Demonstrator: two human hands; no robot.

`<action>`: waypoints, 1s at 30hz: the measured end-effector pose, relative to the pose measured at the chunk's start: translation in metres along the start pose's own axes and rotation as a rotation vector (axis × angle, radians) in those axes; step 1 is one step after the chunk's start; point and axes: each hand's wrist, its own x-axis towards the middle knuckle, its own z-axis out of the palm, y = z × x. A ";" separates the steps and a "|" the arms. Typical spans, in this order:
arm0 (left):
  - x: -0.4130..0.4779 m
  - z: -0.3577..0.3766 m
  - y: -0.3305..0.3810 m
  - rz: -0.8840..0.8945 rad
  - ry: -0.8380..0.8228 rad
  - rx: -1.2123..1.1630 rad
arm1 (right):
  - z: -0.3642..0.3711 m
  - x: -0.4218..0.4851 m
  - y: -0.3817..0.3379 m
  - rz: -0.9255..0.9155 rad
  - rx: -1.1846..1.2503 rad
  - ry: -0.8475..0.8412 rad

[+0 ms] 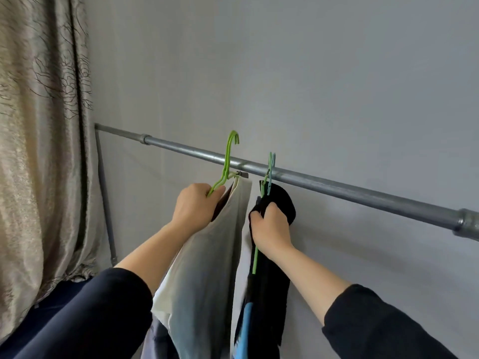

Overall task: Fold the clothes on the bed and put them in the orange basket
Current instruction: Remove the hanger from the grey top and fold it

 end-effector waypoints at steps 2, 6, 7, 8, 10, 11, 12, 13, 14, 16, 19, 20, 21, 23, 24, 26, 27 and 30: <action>-0.007 -0.013 0.011 -0.006 0.031 -0.019 | -0.011 -0.005 -0.013 -0.051 0.030 -0.005; -0.043 -0.036 0.021 -0.015 0.049 -0.001 | -0.028 -0.031 -0.026 -0.096 0.050 -0.054; -0.052 -0.041 0.022 -0.020 0.052 -0.005 | -0.032 -0.040 -0.027 -0.107 0.044 -0.077; -0.067 -0.046 0.022 -0.033 0.058 -0.002 | -0.035 -0.054 -0.025 -0.114 0.029 -0.105; -0.089 -0.053 0.021 -0.044 0.085 0.000 | -0.041 -0.074 -0.024 -0.137 -0.007 -0.128; -0.106 -0.059 0.021 -0.062 0.100 0.004 | -0.046 -0.088 -0.025 -0.147 -0.028 -0.134; -0.119 -0.063 0.020 -0.064 0.118 0.005 | -0.051 -0.099 -0.025 -0.166 -0.049 -0.128; -0.133 -0.069 0.022 -0.076 0.132 -0.001 | -0.056 -0.109 -0.027 -0.180 -0.054 -0.129; -0.154 -0.078 0.024 -0.080 0.154 -0.004 | -0.064 -0.126 -0.029 -0.196 -0.055 -0.131; -0.189 -0.097 0.030 -0.098 0.201 -0.025 | -0.079 -0.153 -0.036 -0.229 -0.051 -0.146; -0.232 -0.126 0.030 -0.105 0.272 -0.071 | -0.096 -0.181 -0.056 -0.271 -0.004 -0.138; -0.252 -0.139 0.032 -0.100 0.302 -0.049 | -0.102 -0.197 -0.064 -0.288 0.016 -0.142; -0.274 -0.151 0.035 -0.102 0.331 -0.024 | -0.106 -0.213 -0.072 -0.302 0.037 -0.147; -0.310 -0.173 0.042 -0.105 0.380 0.010 | -0.109 -0.242 -0.083 -0.330 0.089 -0.155; -0.327 -0.182 0.046 -0.106 0.405 0.024 | -0.110 -0.258 -0.087 -0.339 0.110 -0.168; -0.370 -0.204 0.057 -0.117 0.486 0.080 | -0.112 -0.296 -0.089 -0.360 0.138 -0.213; -0.387 -0.214 0.059 -0.119 0.523 0.097 | -0.113 -0.311 -0.089 -0.373 0.154 -0.223; -0.442 -0.248 0.066 -0.138 0.598 0.171 | -0.116 -0.354 -0.095 -0.404 0.178 -0.256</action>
